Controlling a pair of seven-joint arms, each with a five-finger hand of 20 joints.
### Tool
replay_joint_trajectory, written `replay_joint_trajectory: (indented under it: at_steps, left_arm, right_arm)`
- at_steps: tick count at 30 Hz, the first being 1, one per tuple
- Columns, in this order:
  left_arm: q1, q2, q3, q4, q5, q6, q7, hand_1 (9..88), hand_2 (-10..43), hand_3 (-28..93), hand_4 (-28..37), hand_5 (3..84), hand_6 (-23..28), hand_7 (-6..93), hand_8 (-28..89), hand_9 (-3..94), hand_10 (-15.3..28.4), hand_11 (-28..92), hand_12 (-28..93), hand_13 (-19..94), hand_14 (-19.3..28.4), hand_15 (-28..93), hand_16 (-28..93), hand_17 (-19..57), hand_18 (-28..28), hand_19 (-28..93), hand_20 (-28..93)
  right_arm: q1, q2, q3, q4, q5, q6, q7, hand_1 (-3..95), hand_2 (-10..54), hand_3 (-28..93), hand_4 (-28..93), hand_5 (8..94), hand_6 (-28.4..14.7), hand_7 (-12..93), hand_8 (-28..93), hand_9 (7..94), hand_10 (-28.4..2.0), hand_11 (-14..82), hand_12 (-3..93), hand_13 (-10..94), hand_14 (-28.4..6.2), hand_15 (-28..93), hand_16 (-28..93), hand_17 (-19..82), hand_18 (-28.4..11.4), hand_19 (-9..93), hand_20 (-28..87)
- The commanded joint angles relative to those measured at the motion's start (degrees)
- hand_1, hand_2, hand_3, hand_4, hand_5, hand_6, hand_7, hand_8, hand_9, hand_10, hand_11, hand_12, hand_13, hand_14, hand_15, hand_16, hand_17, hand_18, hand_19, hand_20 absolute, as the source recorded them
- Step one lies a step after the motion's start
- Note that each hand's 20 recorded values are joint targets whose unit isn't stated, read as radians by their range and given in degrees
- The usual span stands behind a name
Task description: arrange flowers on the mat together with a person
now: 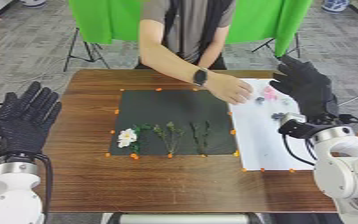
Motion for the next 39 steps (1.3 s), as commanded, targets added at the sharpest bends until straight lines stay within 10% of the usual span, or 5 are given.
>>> replay_joint_trajectory:
  at_steps: [1,26,31,35,39]
  left_arm:
    - [0.3,-0.08,0.49,0.44,-1.43,1.19,0.50,27.4,15.6,70,-28.3,43.2,6.4,16.7,-11,38.6,13.6,18,7,27,11.5,27,-10,-3.4,11.1,32,10]
    - [1.7,-0.89,0.22,0.27,-1.61,0.75,0.64,29.0,14.4,70,-28.3,43.6,6.5,17.5,-12,39.0,14.0,19,7,28,11.8,28,-10,-3.5,11.4,32,10]
    - [2.9,-1.54,-0.11,-0.15,-2.76,1.34,0.61,30.6,12.9,71,-28.3,43.5,6.6,17.5,-12,39.0,14.0,19,7,28,11.9,28,-10,-3.5,11.5,32,10]
    - [3.8,-1.89,-0.27,-0.79,-7.25,2.25,2.29,30.7,13.0,71,-28.3,44.3,6.9,17.9,-12,39.9,14.4,20,7,28,12.2,28,-10,-3.4,11.6,33,10]
    - [3.9,-1.87,-0.92,-0.93,-5.70,2.29,2.30,30.8,13.3,71,-28.3,44.4,7.0,18.1,-12,40.1,14.4,20,7,28,12.2,28,-10,-3.4,11.6,33,10]
  right_arm:
    - [-2.0,-0.5,2.8,-0.8,-1.3,0.6,-0.7,14.8,9.3,70,-23,39.0,-2.1,11,-8,37.2,-14.3,3.5,15.2,30,-15.1,25,25,11,-17.0,51,25]
    - [-6.1,-6.5,12.0,-3.8,-9.6,-6.0,0.7,41.3,-9.5,74,-27,57.7,3.0,27,-15,62.0,-9.9,17.9,18.3,51,-6.8,57,27,18,-15.2,61,38]
    - [-6.9,-7.3,14.2,-3.8,-11.2,-11.1,2.3,44.6,-9.5,75,-28,57.7,4.2,29,-16,62.3,-9.0,17.6,18.6,52,-5.8,55,27,20,-14.7,61,38]
    - [-8.4,-7.8,15.7,-4.2,-11.5,-10.9,3.1,48.0,-9.5,73,-28,58.2,4.7,29,-17,62.8,-8.5,17.1,18.8,53,-4.4,51,33,21,-14.6,60,38]
    - [-9.5,-7.0,15.6,-4.7,-10.9,-8.6,2.8,47.9,-9.5,72,-28,58.3,4.8,29,-17,63.1,-8.4,17.1,18.9,53,-4.3,50,35,22,-14.5,60,39]
